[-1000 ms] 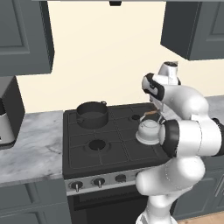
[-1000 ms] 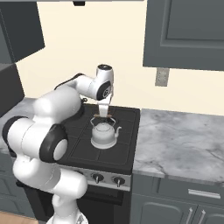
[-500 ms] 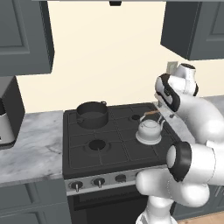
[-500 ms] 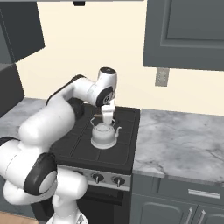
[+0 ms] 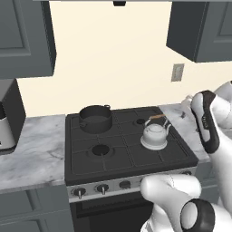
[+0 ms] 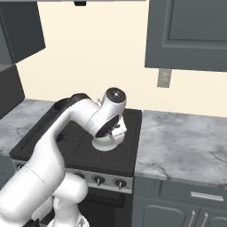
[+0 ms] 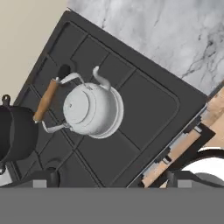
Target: Pick the kettle from the counter and place it on a stove burner. Then turn the burner on.
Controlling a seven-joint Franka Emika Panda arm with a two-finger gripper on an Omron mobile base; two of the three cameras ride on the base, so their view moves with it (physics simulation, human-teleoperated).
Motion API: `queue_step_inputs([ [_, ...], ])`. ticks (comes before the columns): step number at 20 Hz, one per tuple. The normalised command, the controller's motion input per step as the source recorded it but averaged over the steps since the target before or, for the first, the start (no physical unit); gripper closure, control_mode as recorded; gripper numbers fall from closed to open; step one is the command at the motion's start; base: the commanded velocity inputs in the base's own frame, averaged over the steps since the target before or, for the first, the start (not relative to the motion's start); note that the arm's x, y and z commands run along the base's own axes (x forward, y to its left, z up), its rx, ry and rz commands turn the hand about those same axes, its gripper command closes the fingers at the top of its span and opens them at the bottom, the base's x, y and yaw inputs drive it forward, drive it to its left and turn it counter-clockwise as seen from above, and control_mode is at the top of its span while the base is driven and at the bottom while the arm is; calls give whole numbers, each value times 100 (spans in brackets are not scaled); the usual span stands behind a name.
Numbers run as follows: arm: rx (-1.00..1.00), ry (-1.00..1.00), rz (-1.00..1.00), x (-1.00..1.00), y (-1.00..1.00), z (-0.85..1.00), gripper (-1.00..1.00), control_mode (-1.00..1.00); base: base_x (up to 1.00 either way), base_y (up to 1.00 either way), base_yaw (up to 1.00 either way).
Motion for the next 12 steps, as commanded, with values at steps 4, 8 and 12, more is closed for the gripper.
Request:
queue_step_inputs([
  [4, 0, -49, 27, -87, -24, 8, -100, -100, 0, 0, 0],
  [8, 0, -53, 27, -61, -6, 0, -100, -100, 0, 0, 0],
  [12, -3, -54, 28, -47, 0, 0, -100, -100, 0, 0, 0],
])
